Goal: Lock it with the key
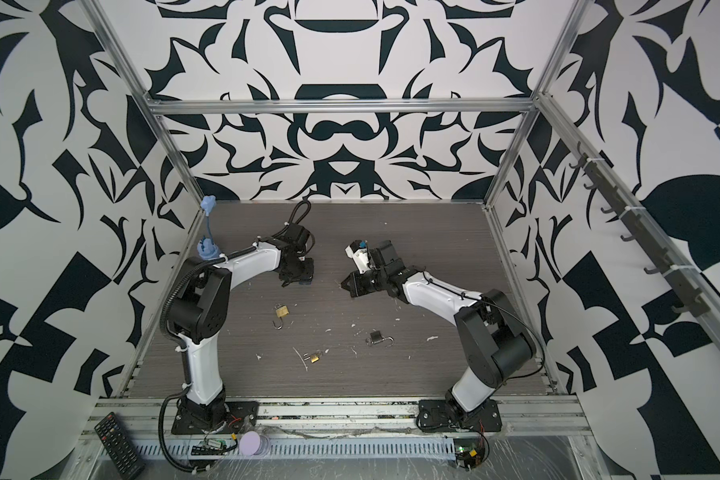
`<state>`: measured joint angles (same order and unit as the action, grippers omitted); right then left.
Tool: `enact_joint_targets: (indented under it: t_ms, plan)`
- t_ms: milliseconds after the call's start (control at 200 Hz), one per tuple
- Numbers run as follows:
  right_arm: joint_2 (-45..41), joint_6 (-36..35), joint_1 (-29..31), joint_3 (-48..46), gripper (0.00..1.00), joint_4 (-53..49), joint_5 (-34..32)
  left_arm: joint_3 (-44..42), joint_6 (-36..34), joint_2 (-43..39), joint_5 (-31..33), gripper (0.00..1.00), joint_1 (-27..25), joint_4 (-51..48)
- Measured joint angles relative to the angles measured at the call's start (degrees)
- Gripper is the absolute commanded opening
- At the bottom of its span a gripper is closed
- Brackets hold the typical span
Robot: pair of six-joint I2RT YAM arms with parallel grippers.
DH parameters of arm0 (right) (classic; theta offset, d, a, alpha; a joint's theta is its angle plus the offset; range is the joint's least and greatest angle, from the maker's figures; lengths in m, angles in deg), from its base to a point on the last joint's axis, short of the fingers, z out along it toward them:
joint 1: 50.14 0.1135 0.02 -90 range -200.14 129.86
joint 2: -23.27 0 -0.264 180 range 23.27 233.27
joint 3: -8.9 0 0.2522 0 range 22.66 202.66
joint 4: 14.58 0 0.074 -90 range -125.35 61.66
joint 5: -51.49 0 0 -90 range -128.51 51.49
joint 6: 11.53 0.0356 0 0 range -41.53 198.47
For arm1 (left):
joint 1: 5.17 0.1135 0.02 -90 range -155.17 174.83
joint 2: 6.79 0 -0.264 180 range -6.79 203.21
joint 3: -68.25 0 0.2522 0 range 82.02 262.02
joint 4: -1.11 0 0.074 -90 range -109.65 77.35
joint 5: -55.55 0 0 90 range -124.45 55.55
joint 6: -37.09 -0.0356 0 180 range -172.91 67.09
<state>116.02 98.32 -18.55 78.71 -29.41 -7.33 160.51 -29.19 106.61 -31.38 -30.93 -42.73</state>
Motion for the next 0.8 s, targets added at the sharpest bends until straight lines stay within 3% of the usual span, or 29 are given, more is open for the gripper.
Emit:
enact_joint_targets:
  t_ms: [310,510,570,700,800]
  plan:
    - [2.3,1.3,0.0,2.0,0.00,-0.5,-0.5,-1.5,0.1,-7.3,-1.1,0.55,1.2,3.3]
    - [7.4,3.3,0.0,7.1,0.00,-2.4,-1.4,-11.0,-0.1,-23.8,-0.3,0.59,4.5,11.7]
    - [10.0,3.8,0.0,9.9,0.00,-3.7,-1.5,-15.2,-0.6,-29.9,0.1,0.65,6.1,16.4]
    - [16.2,4.1,0.3,16.1,0.00,-6.2,-1.7,-24.5,-2.5,-41.3,0.8,0.90,9.3,26.9]
    - [20.4,4.1,0.7,19.9,0.00,-8.0,-1.7,-29.6,-4.6,-46.3,0.9,0.95,11.3,31.3]
